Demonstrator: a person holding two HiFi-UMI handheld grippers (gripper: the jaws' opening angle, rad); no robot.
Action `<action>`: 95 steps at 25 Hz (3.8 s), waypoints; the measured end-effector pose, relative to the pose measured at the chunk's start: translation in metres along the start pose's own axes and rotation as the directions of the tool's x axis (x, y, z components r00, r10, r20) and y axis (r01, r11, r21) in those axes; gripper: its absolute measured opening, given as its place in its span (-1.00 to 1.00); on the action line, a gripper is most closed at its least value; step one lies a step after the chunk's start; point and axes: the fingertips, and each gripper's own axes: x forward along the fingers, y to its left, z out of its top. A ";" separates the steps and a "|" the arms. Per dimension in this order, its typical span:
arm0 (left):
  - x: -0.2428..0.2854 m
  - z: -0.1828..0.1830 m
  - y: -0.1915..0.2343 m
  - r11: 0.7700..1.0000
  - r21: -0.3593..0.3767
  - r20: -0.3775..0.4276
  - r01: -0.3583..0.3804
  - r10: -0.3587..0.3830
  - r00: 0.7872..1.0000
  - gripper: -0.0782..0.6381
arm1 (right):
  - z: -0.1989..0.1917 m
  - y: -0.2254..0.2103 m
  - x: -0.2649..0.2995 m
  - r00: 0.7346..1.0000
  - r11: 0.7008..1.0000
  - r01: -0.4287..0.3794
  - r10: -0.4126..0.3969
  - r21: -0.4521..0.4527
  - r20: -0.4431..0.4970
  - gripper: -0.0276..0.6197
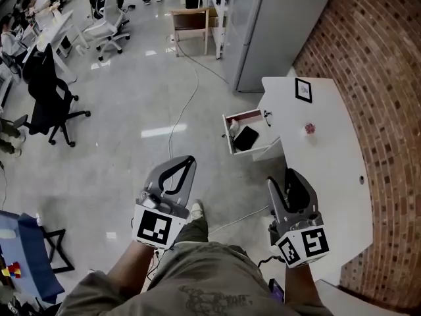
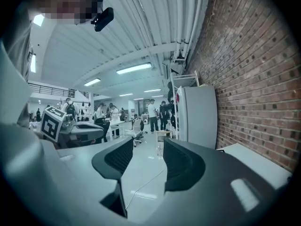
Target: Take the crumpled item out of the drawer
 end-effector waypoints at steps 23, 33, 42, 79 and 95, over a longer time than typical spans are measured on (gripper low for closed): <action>0.106 -0.047 0.128 0.994 -0.032 -0.037 0.104 -0.105 0.994 -0.78 | -0.010 -0.033 0.167 0.989 0.996 0.088 -0.086 0.015 -0.117 -0.20; 0.199 -0.061 0.160 0.984 0.005 -0.071 0.178 -0.177 0.982 -0.78 | -0.016 -0.088 0.243 0.985 0.991 0.120 -0.113 0.049 -0.127 -0.19; 0.316 -0.067 0.196 0.969 0.006 -0.093 0.246 -0.245 0.965 -0.78 | -0.023 -0.159 0.327 0.973 0.985 0.152 -0.135 0.080 -0.190 -0.19; 0.511 -0.052 0.223 0.769 0.115 -0.070 0.629 -0.625 0.777 -0.78 | -0.015 -0.267 0.402 0.830 0.821 0.545 -0.500 0.170 -0.247 -0.20; 0.516 -0.077 0.245 0.610 0.118 -0.089 0.784 -0.780 0.620 -0.78 | -0.020 -0.225 0.405 0.691 0.668 0.720 -0.663 0.188 -0.288 -0.20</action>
